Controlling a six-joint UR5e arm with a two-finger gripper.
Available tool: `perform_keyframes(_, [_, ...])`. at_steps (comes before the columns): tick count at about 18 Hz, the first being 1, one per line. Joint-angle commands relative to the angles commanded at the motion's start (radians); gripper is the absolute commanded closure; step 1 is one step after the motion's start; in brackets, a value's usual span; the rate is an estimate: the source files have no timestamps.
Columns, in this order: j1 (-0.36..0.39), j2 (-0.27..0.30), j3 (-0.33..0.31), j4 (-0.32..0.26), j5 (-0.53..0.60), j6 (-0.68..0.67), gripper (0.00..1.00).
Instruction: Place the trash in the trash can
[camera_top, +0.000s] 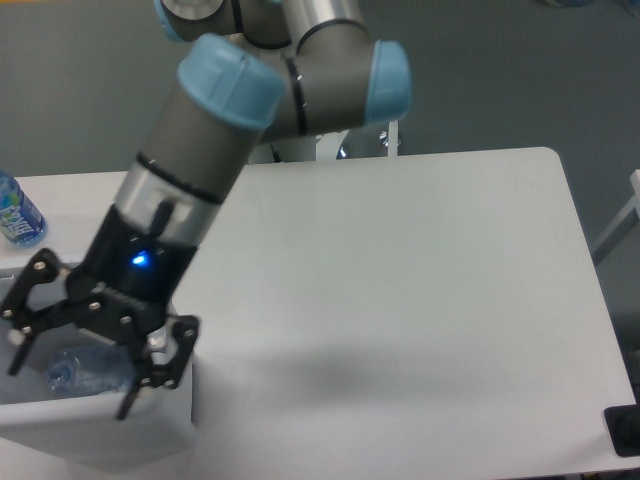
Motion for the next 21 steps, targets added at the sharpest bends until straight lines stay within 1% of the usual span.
perform_keyframes(2, [0.023, 0.025, -0.014, -0.026, 0.146, 0.008, 0.00])
perform_keyframes(3, [0.038, 0.041, -0.027, -0.032, 0.180, 0.015, 0.00])
perform_keyframes(5, [0.070, 0.051, -0.034, -0.040, 0.191, 0.067, 0.00])
perform_keyframes(7, [0.113, 0.074, -0.049, -0.080, 0.191, 0.168, 0.00])
perform_keyframes(11, [0.181, 0.147, -0.107, -0.211, 0.209, 0.493, 0.00])
perform_keyframes(13, [0.193, 0.178, -0.135, -0.305, 0.292, 0.669, 0.00])
perform_keyframes(15, [0.196, 0.195, -0.147, -0.366, 0.384, 0.840, 0.00])
perform_keyframes(17, [0.215, 0.198, -0.146, -0.383, 0.429, 0.916, 0.00])
perform_keyframes(21, [0.242, 0.200, -0.143, -0.384, 0.423, 0.920, 0.00])
